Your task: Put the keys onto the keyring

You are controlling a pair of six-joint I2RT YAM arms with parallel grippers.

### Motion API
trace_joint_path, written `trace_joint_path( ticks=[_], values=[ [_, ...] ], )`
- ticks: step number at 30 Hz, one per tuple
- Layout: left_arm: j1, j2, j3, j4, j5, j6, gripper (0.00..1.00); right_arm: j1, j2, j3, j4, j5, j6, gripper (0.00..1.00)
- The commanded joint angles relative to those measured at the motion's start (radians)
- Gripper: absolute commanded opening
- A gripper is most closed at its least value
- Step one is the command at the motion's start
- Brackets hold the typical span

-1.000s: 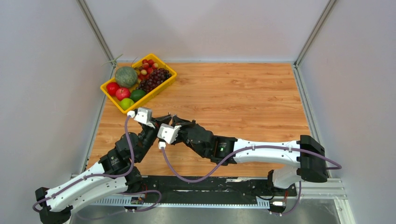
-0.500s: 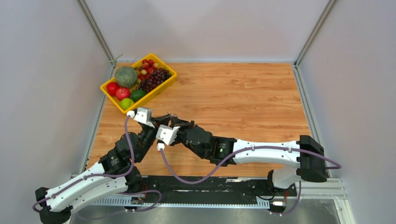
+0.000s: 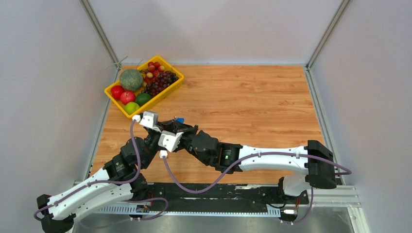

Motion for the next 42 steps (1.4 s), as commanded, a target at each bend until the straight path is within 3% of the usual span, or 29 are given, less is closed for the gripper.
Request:
trace_joint_path(
  ticks=[1,13,26,34,42],
  values=[
    [-0.004,-0.010,0.035,0.044,0.041,-0.010,0.00,0.004,0.004,0.040,0.066,0.023,-0.030,0.00],
    [-0.004,-0.027,0.023,0.067,0.086,0.010,0.00,0.001,-0.102,-0.037,0.060,0.088,-0.039,0.00],
    [-0.004,-0.062,-0.008,0.142,0.277,0.052,0.00,-0.013,-0.217,-0.070,-0.043,0.039,0.054,0.00],
    [-0.004,-0.051,-0.005,0.138,0.251,0.046,0.00,-0.013,-0.275,-0.110,-0.082,-0.002,0.107,0.00],
    [-0.004,-0.041,0.004,0.125,0.211,0.027,0.00,-0.012,-0.229,-0.101,-0.098,0.012,0.134,0.00]
  ],
)
